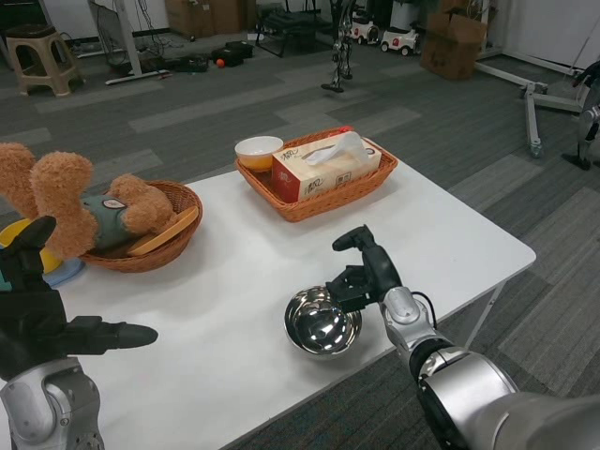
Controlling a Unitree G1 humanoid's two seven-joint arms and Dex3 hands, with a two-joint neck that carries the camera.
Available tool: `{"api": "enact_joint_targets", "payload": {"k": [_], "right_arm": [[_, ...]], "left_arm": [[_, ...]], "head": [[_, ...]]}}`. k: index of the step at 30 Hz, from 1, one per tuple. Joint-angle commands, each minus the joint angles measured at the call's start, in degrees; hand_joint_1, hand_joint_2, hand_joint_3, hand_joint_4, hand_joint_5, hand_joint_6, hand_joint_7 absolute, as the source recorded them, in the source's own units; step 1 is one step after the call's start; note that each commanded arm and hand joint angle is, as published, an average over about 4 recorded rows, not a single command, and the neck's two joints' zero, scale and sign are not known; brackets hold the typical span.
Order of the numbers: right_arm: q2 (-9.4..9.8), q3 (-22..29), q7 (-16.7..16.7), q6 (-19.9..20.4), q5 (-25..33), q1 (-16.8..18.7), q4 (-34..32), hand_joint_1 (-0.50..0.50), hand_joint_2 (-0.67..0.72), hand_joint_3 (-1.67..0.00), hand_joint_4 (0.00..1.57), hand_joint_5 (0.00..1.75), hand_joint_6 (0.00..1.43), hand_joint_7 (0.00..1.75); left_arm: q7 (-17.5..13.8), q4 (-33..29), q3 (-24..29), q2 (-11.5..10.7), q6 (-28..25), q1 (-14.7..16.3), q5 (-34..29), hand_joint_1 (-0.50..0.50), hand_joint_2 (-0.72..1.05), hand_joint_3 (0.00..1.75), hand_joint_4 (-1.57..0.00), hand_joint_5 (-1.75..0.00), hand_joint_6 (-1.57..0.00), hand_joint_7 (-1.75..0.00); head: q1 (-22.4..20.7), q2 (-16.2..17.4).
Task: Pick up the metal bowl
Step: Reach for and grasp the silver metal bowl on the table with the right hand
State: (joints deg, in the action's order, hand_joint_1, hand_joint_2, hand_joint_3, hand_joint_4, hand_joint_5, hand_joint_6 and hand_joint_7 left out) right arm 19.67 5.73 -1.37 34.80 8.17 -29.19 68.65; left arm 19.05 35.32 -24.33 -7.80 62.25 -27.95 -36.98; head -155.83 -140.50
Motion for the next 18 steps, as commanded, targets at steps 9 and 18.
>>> {"api": "enact_joint_targets", "payload": {"k": [9, 18], "right_arm": [[1.42, 2.6, 0.0, -0.7, 0.6, 1.4, 0.4, 0.17, -0.29, -1.41, 0.63, 1.50, 0.00, 1.75], [1.16, 3.2, 1.8, -0.1, 5.2, 2.3, -0.3, -0.10, -0.13, -1.19, 0.19, 1.70, 0.00, 1.57]], "left_arm": [[0.1, 0.7, 0.2, -0.3, 0.0, 0.3, -0.3, -0.46, -0.64, 0.00, -1.12, -1.23, 0.00, -0.07], [0.1, 1.0, 0.3, -0.3, 0.0, 0.0, -0.5, -0.46, -0.64, 0.00, -1.12, -1.23, 0.00, -0.03]], "head": [[-0.1, 0.4], [-0.1, 0.9]]}}
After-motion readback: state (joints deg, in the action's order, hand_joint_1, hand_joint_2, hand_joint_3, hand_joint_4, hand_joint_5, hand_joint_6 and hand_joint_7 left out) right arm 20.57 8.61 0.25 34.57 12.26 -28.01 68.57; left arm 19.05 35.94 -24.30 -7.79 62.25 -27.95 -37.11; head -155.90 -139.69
